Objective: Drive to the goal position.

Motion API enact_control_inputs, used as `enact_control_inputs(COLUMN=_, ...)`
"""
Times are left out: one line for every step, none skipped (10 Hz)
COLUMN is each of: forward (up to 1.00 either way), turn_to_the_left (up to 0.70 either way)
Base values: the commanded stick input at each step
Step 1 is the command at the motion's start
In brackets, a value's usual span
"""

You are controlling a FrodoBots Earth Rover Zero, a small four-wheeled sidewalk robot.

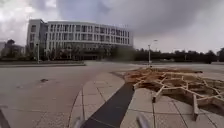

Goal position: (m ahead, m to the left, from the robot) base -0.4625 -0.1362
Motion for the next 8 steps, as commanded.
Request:
enact_control_inputs(forward=0.04, turn_to_the_left=0.00)
enact_control_inputs(forward=0.04, turn_to_the_left=0.00)
enact_control_inputs(forward=0.04, turn_to_the_left=0.00)
enact_control_inputs(forward=0.04, turn_to_the_left=0.00)
enact_control_inputs(forward=0.04, turn_to_the_left=0.00)
enact_control_inputs(forward=0.04, turn_to_the_left=0.00)
enact_control_inputs(forward=0.04, turn_to_the_left=0.00)
enact_control_inputs(forward=0.04, turn_to_the_left=0.00)
